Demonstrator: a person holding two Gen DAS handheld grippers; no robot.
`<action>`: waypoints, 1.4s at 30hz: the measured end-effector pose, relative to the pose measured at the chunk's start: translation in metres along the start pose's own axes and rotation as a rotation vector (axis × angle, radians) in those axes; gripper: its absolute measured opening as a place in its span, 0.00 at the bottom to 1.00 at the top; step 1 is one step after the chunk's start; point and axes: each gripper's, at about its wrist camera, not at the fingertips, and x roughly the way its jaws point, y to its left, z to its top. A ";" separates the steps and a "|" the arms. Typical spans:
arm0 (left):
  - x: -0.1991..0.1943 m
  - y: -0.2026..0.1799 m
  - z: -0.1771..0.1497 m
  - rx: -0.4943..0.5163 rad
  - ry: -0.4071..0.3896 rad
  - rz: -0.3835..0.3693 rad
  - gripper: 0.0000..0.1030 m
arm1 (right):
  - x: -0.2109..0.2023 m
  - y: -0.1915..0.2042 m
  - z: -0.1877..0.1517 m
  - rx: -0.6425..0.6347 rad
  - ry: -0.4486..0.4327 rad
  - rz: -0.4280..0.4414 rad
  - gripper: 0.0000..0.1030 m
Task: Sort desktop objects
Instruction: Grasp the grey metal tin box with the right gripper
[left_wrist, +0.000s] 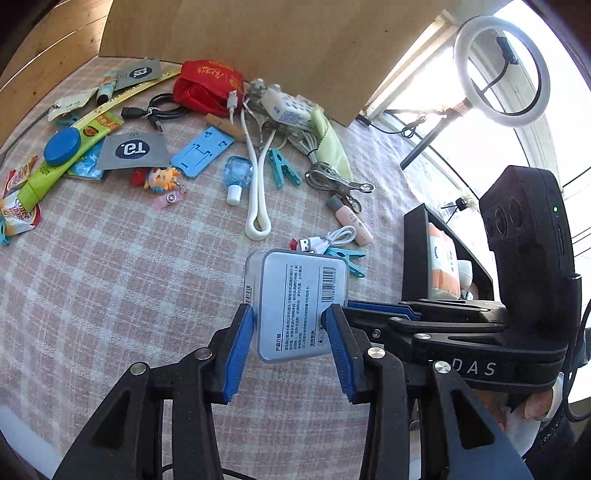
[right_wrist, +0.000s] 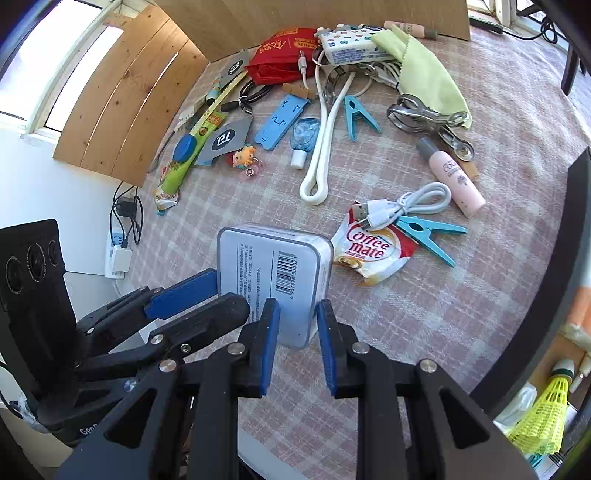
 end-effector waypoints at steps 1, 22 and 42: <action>-0.002 -0.010 0.001 0.021 -0.007 -0.009 0.37 | -0.006 -0.006 -0.005 0.012 -0.002 0.002 0.22; 0.028 -0.001 -0.003 0.004 0.074 0.013 0.54 | -0.027 -0.046 -0.021 0.097 -0.070 0.036 0.44; 0.064 -0.012 -0.018 0.048 0.088 0.003 0.61 | 0.025 -0.012 0.002 0.053 -0.011 -0.140 0.45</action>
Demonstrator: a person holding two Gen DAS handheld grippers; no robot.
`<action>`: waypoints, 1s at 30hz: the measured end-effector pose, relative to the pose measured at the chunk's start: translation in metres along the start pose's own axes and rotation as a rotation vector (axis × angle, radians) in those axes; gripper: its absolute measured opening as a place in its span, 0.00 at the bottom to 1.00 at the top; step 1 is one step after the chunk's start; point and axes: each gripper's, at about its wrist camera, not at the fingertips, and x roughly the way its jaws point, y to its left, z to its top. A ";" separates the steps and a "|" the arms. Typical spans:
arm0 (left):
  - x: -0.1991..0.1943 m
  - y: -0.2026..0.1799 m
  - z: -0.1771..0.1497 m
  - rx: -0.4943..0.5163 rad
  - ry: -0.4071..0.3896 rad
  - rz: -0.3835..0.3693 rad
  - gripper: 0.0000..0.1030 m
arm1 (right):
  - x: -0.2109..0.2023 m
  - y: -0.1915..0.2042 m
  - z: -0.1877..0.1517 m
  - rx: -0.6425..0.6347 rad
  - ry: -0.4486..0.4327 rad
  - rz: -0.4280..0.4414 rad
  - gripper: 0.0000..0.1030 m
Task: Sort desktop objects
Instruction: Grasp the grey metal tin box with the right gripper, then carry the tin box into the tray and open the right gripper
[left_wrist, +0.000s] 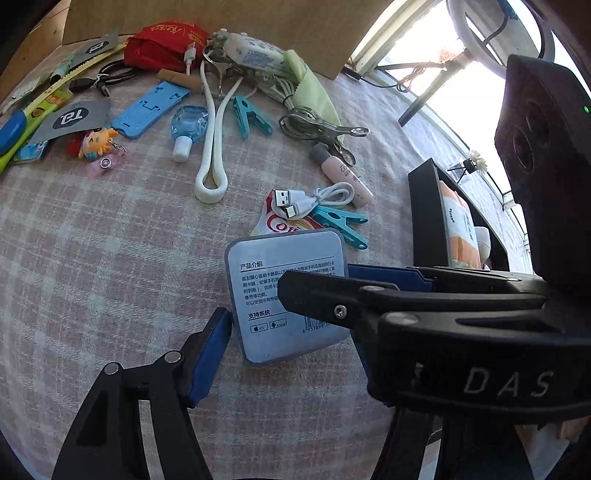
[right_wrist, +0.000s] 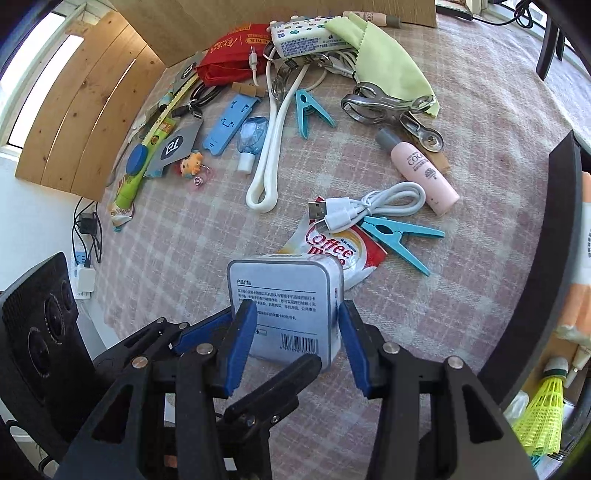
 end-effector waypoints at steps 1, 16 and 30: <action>-0.004 -0.003 0.001 0.008 -0.008 -0.002 0.61 | -0.002 0.001 -0.001 -0.007 -0.003 -0.009 0.45; -0.036 -0.068 0.014 0.142 -0.064 -0.029 0.62 | -0.078 -0.028 -0.017 0.028 -0.122 -0.004 0.45; -0.004 -0.222 -0.013 0.426 0.025 -0.173 0.63 | -0.169 -0.148 -0.108 0.264 -0.258 -0.103 0.45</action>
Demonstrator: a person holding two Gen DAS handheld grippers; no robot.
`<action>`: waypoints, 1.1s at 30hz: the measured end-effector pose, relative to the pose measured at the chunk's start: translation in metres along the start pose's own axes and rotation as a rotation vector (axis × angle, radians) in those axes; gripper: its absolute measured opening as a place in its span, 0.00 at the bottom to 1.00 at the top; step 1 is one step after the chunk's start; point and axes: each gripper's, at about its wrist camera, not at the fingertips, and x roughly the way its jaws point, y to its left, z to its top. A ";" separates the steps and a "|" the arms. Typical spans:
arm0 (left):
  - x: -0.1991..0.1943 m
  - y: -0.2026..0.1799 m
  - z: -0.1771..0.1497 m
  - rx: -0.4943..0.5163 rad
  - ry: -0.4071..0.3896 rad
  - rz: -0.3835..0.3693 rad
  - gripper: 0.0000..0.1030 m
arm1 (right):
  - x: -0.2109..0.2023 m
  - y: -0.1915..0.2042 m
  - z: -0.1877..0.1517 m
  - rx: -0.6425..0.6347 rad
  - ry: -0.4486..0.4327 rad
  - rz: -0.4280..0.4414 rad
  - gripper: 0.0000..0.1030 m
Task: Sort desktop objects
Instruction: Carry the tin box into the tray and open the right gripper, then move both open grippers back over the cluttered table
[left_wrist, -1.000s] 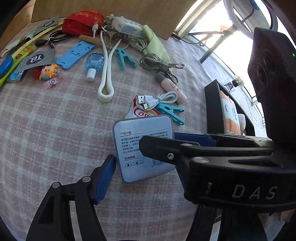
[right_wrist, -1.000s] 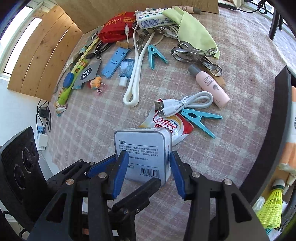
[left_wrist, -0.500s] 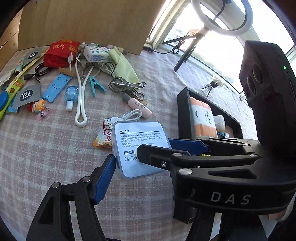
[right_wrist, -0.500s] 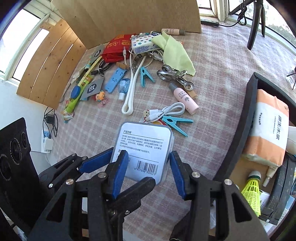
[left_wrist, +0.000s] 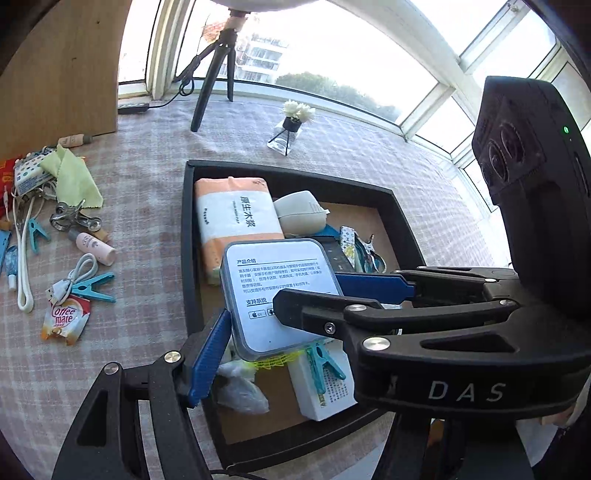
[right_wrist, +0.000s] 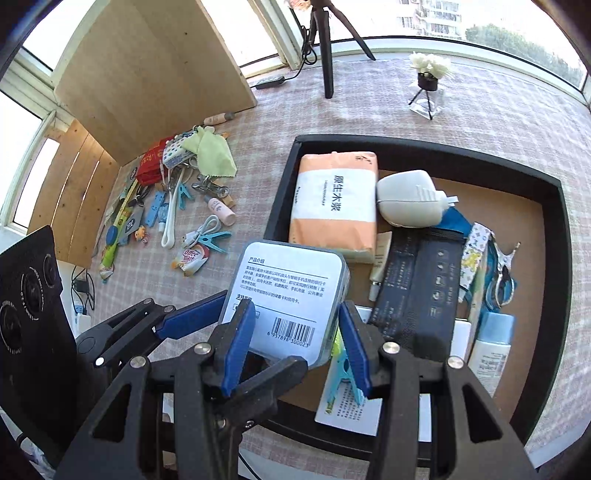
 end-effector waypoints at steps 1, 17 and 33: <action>0.005 -0.013 0.001 0.025 0.012 -0.015 0.63 | -0.007 -0.011 -0.005 0.014 -0.007 -0.014 0.45; 0.041 -0.100 0.005 0.122 0.069 -0.103 0.61 | -0.084 -0.116 -0.048 0.219 -0.109 -0.092 0.47; -0.013 0.007 -0.007 -0.078 -0.015 0.034 0.61 | -0.032 -0.026 -0.011 0.016 -0.037 -0.013 0.49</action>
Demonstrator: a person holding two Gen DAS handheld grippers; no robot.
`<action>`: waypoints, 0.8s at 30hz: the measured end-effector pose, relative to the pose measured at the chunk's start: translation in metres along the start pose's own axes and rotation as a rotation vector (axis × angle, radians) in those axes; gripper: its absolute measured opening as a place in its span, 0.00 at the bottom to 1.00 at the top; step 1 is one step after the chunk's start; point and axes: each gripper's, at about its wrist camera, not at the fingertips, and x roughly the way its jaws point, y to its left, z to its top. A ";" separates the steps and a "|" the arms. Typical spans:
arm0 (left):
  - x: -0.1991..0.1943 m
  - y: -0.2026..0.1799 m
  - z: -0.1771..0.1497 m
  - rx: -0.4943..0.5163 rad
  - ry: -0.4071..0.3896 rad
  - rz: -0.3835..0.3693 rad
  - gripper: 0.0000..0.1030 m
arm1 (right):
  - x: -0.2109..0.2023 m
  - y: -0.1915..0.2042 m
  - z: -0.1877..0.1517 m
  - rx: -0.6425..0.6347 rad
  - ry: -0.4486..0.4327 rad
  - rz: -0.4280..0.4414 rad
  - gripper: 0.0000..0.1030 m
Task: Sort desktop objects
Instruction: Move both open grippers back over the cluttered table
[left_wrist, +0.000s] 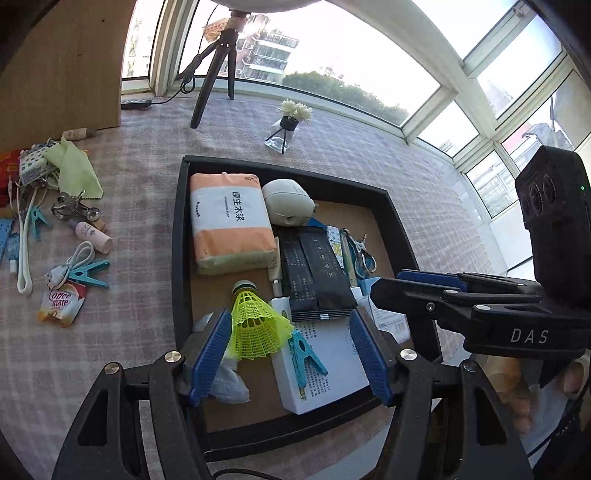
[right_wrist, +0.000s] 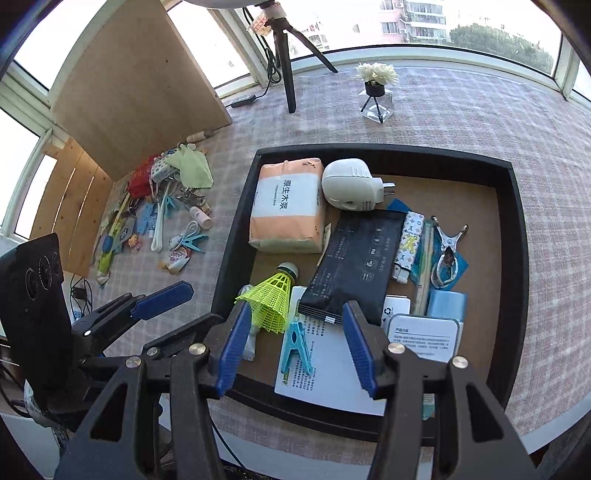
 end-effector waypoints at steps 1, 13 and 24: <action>-0.005 0.013 -0.001 -0.023 -0.007 0.015 0.61 | 0.005 0.009 0.004 -0.021 0.007 0.002 0.49; -0.083 0.179 -0.018 -0.273 -0.090 0.188 0.61 | 0.067 0.107 0.046 -0.182 0.074 0.021 0.49; -0.129 0.316 -0.033 -0.473 -0.129 0.278 0.61 | 0.120 0.198 0.081 -0.285 0.138 0.080 0.49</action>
